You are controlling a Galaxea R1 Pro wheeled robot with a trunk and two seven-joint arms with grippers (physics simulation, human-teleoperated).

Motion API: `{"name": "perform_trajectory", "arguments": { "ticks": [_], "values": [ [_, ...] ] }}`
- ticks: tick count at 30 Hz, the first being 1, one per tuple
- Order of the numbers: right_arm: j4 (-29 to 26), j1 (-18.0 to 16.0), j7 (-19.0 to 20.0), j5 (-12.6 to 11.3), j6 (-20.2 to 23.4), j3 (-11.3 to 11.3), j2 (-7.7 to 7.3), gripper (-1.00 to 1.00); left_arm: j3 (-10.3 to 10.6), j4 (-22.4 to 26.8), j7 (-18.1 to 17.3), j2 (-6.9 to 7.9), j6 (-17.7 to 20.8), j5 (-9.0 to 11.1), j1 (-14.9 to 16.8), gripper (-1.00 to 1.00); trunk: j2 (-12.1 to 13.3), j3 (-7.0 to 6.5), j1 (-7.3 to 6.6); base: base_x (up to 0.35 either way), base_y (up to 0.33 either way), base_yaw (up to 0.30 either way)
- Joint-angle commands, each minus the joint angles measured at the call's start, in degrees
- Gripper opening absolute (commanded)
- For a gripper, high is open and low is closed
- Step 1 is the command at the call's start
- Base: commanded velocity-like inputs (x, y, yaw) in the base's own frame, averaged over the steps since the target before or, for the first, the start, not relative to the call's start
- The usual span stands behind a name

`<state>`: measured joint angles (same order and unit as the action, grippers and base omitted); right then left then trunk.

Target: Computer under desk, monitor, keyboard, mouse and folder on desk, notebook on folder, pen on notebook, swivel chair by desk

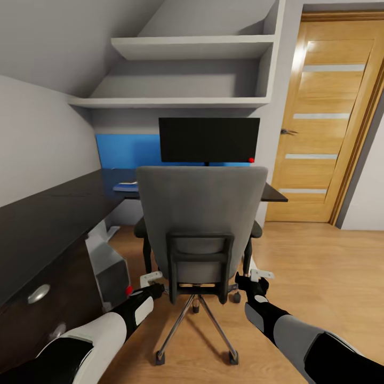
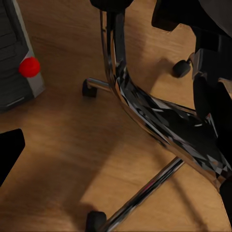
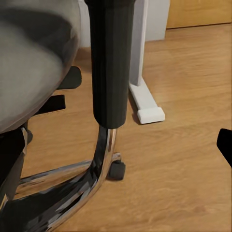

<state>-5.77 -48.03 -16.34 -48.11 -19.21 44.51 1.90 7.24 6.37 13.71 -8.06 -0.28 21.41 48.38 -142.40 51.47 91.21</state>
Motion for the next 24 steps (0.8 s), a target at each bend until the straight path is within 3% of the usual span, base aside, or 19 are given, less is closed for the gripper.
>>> {"name": "perform_trajectory", "arguments": {
  "ticks": [1, 24],
  "values": [
    [-0.12, -0.05, -0.01, 0.24, 0.05, 1.19, 0.04, 1.0, 1.11, 0.04, 0.22, -0.02, -0.01, 0.6, 0.05, 1.0, -0.02, 0.05, 0.02, 0.328, -0.024, 0.0],
    [-0.11, -0.05, -0.01, 0.3, 0.05, 1.28, 0.04, 1.0, 1.11, -0.03, 0.27, -0.02, -0.1, 0.65, 0.05, 1.0, -0.02, 0.05, 0.02, 0.306, -0.002, 0.0]
  ]
}}
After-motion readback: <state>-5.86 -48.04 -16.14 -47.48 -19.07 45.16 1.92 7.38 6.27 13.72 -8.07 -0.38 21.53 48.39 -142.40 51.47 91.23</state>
